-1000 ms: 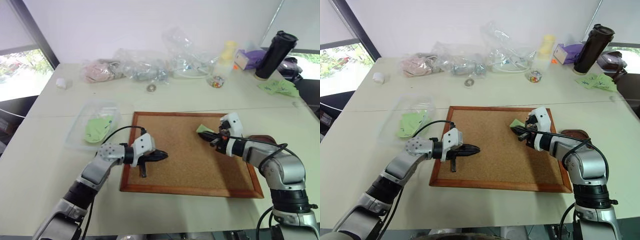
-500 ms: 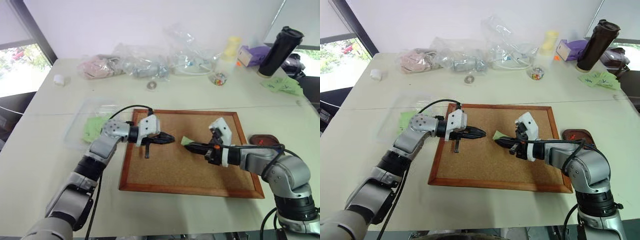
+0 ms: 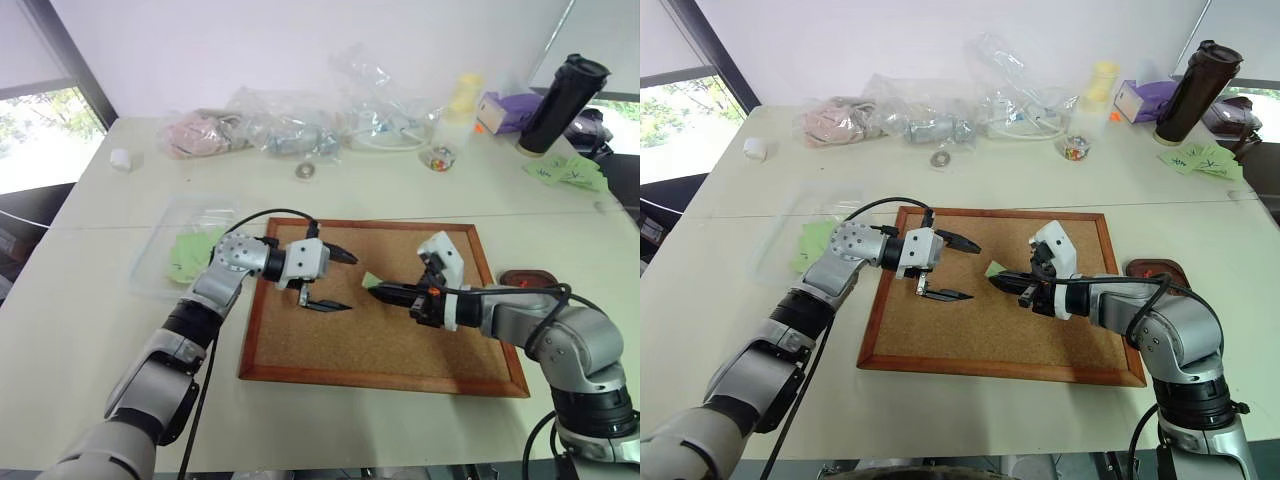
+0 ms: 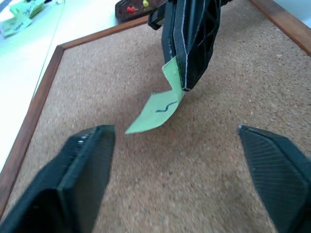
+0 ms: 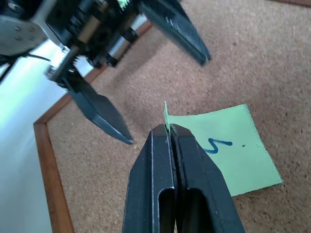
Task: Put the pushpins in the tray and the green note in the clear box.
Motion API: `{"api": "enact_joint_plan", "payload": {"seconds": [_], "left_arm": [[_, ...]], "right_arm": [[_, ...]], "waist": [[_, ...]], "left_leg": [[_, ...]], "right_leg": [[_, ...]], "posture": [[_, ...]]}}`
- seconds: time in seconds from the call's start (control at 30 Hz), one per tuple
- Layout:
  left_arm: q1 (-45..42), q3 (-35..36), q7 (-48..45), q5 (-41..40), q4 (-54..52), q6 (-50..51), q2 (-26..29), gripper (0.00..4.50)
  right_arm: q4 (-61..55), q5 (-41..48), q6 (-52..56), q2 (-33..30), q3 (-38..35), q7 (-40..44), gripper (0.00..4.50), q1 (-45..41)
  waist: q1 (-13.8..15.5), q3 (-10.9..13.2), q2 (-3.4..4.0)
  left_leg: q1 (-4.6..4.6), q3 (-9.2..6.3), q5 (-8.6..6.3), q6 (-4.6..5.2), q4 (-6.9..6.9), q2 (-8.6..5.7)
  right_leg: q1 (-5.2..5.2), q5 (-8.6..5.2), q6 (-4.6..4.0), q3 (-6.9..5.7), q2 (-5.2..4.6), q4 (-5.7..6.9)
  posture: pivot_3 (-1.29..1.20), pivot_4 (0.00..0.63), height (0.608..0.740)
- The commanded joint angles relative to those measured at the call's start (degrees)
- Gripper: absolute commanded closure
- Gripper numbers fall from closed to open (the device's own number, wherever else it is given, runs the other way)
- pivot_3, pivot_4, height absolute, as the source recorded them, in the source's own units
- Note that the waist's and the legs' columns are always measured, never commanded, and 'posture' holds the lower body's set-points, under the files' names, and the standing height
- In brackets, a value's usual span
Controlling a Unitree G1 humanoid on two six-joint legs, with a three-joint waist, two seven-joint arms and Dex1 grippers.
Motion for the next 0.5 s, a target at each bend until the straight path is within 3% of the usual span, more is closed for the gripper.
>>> {"api": "enact_joint_plan", "payload": {"seconds": [0.03, 0.4, 0.5], "left_arm": [[-2.2, -0.1, 1.5, 1.4, 2.2, -3.0, -2.3, 0.06], [-4.2, 0.4, 2.2, 1.6, 6.9, -4.6, -6.4, 0.06], [-4.2, 0.8, 1.8, 0.9, 6.6, -3.8, -6.4, 1.27]], "right_arm": [[-3.1, 2.2, 0.2, -0.8, -0.8, 0.1, 4.5, -1.3], [-4.3, 3.8, 0.9, -1.7, -0.5, -0.7, 4.5, -2.5], [-4.4, 3.7, 0.8, -1.8, -0.3, -0.9, 4.5, -2.6]], "waist": [[0.1, 0.0, -0.01], [0.0, 0.0, -0.04], [0.0, 0.0, -0.04]], "left_leg": [[-0.01, 0.01, 0.0, 0.0, 0.02, -0.01], [-0.04, 0.03, 0.0, 0.0, 0.09, -0.04], [-0.04, 0.03, 0.0, 0.0, 0.09, -0.04]], "right_leg": [[-0.04, 0.0, 0.0, 0.0, -0.01, 0.08], [-0.16, 0.0, 0.0, 0.03, 0.0, 0.28], [-0.18, 0.0, 0.0, 0.03, -0.01, 0.32]], "posture": [[0.0, 0.15, 0.74], [0.0, 0.15, 0.74], [0.0, 0.15, 0.74]]}}
